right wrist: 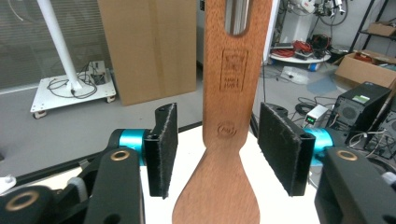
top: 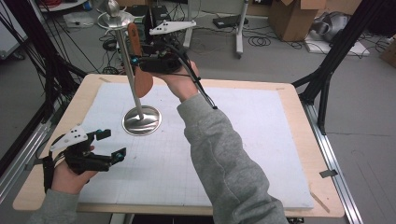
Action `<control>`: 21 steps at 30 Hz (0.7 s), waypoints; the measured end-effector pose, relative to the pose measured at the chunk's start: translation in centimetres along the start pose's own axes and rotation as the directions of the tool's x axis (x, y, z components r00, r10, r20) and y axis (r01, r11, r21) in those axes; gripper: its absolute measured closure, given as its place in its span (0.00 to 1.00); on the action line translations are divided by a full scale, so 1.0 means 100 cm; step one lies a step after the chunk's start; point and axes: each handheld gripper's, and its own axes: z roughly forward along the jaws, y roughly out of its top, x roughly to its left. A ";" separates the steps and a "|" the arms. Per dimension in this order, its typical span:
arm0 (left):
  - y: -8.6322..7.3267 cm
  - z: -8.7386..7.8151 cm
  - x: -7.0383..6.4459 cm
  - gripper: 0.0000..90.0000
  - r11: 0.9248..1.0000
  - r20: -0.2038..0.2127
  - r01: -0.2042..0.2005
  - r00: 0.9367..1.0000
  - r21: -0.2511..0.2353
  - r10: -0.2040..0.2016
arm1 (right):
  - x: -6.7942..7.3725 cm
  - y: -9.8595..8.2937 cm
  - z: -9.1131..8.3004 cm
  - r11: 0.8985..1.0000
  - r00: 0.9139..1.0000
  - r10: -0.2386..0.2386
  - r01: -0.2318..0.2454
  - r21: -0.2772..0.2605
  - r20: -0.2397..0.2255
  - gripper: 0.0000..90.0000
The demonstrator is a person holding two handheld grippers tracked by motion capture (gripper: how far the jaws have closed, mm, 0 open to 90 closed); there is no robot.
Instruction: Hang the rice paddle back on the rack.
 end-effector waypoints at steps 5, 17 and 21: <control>-0.001 0.002 0.000 0.04 1.000 0.001 -0.003 1.000 0.006 0.003 | -0.003 -0.006 -0.005 1.000 1.000 0.018 -0.018 -0.007 -0.010 0.43; 0.001 0.008 0.000 0.04 1.000 -0.012 -0.015 1.000 0.020 0.015 | -0.008 -0.025 -0.023 1.000 1.000 0.017 -0.017 0.007 -0.019 0.33; 0.001 0.010 0.001 0.04 1.000 -0.009 -0.008 1.000 0.020 0.008 | -0.012 -0.033 -0.029 1.000 1.000 0.021 -0.021 0.020 -0.013 0.29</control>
